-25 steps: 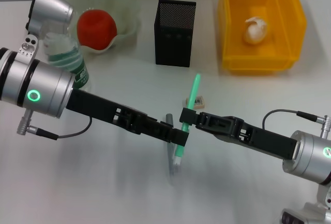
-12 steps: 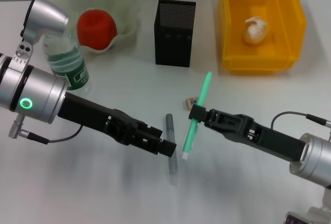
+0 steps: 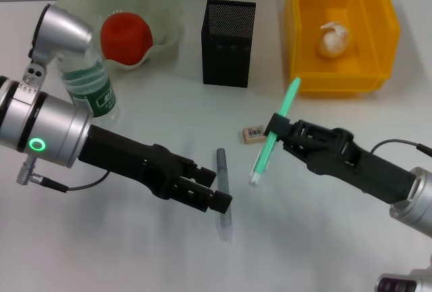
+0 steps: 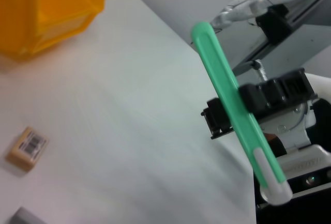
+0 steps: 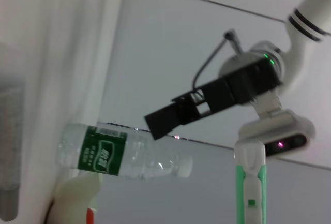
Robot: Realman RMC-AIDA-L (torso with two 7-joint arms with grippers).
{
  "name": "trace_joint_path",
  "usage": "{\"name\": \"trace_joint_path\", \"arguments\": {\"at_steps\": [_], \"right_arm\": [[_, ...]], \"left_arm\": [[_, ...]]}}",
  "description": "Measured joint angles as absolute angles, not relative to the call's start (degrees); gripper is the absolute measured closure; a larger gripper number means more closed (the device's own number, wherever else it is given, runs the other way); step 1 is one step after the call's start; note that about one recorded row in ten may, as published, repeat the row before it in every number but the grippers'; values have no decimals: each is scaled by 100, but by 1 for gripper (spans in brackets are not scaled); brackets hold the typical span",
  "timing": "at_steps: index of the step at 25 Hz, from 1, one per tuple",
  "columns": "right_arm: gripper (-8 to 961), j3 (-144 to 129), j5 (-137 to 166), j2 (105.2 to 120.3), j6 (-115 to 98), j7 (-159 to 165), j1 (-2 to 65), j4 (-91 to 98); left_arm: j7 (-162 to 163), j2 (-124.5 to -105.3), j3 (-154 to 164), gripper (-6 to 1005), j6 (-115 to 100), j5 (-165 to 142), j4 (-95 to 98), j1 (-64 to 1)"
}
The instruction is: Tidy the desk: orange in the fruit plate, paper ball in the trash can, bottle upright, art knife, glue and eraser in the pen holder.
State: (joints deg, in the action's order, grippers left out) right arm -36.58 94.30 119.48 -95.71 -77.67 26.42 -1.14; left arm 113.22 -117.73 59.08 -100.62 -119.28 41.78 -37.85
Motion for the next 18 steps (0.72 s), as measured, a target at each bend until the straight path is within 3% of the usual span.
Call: {"name": "trace_joint_path", "arguments": {"at_steps": [18], "right_arm": [[774, -3032, 9430, 11957, -9732, -4276, 2821, -129]], "left_arm": [[9377, -11865, 5909, 208, -9856, -11133, 4018, -3494]]}}
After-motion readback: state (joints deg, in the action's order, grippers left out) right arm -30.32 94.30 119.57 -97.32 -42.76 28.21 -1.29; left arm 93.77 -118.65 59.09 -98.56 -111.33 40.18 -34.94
